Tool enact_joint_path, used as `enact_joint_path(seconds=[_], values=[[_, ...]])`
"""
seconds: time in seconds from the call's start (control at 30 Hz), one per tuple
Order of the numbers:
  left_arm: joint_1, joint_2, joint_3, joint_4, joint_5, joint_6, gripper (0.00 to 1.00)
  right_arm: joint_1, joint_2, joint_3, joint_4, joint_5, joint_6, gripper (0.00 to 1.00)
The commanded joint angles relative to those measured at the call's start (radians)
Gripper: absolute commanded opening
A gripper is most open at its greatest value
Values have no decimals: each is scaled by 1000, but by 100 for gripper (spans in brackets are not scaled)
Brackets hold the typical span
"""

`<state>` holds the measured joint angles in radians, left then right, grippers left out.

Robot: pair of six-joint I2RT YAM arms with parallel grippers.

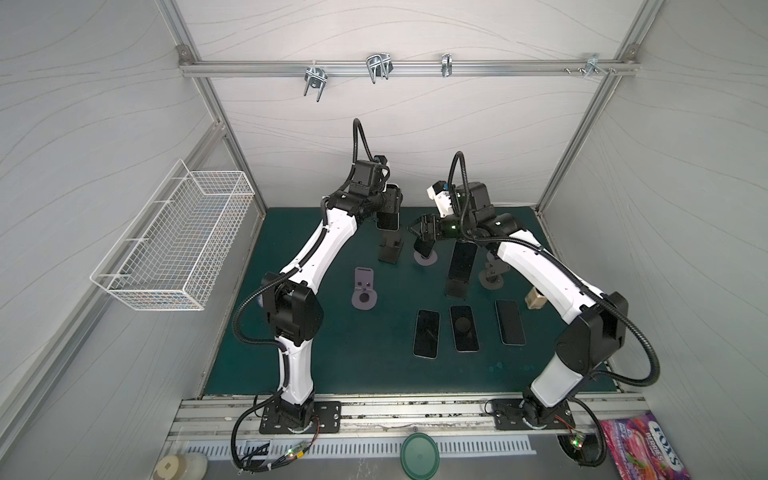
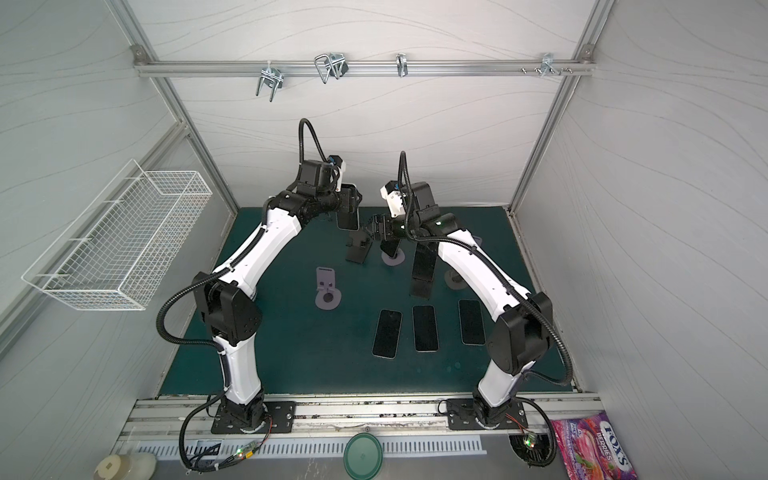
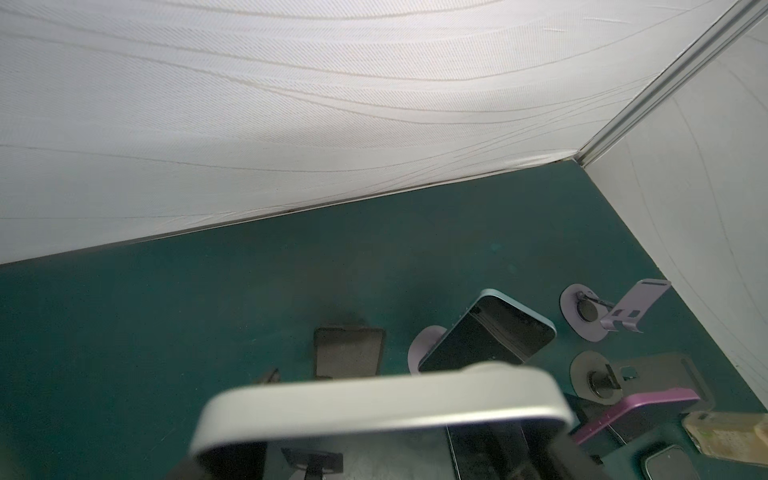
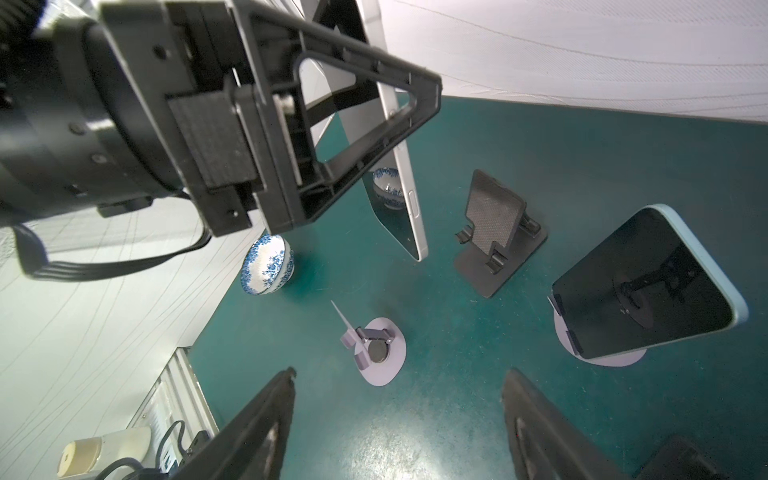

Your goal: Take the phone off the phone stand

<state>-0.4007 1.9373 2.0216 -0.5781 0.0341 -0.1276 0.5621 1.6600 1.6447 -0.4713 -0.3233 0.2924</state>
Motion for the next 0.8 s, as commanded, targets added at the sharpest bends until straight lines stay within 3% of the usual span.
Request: enact_joint_path(seconds=[0.0, 0.5, 0.77], values=[[-30, -78, -3, 25, -18, 1, 63, 15, -69, 12, -35, 10, 9, 79], [-136, -325, -171, -78, -77, -5, 62, 80, -259, -64, -164, 80, 15, 79], [-173, -467, -335, -125, -82, -33, 62, 136, -334, -117, -234, 119, 42, 79]])
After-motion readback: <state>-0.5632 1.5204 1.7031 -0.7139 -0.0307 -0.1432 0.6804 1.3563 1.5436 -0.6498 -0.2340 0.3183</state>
